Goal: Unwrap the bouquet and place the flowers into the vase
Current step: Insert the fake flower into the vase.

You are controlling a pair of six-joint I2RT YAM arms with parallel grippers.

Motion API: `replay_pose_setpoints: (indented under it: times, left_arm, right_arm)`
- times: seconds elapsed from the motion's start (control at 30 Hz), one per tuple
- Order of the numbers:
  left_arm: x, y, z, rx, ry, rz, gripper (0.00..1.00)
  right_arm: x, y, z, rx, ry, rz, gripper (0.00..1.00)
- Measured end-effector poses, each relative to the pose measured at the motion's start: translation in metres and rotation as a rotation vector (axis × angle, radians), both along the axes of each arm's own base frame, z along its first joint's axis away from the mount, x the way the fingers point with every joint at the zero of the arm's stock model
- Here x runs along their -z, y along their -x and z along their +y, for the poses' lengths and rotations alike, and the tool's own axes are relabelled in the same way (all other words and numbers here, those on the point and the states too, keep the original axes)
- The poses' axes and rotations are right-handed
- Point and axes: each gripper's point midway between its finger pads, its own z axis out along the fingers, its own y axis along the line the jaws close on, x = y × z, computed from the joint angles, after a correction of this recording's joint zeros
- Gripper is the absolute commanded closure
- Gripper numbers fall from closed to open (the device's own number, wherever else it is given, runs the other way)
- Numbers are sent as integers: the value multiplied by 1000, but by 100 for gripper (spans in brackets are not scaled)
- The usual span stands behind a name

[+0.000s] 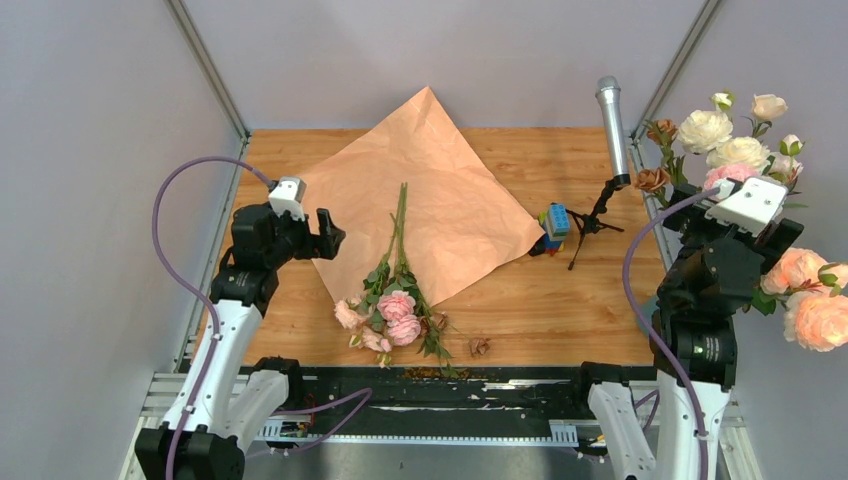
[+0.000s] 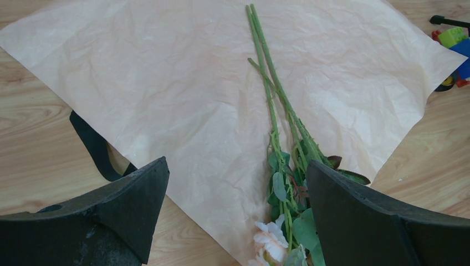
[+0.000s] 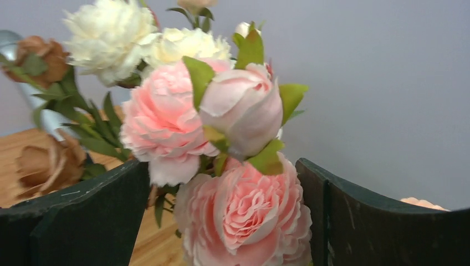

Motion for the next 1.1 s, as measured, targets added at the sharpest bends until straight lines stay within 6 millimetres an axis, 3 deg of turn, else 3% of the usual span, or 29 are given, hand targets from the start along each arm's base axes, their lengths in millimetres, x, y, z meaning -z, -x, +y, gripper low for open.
replay_pose_setpoints:
  times: [0.3,0.63,0.8,0.93,1.1]
  left_arm:
    - [-10,2,0,-2,3,-36,0]
    - [-10,2,2,-13,-4,-40,2]
    - [-1,4,-10,-2,34,14,4]
    - [8,6,-29,-19,140,87,4]
    - [25,15,-64,36,183,151,4]
  right_arm:
    - [-29,10,35,-222,33,-120,0]
    - [-96,23,54,-324,83,-226,0]
    - [-119,0,91,-549,105,-208,1]
    - [-133,-29,142,-852,87,-181,4]
    - [-122,-63,187,-1140,-7,-97,8]
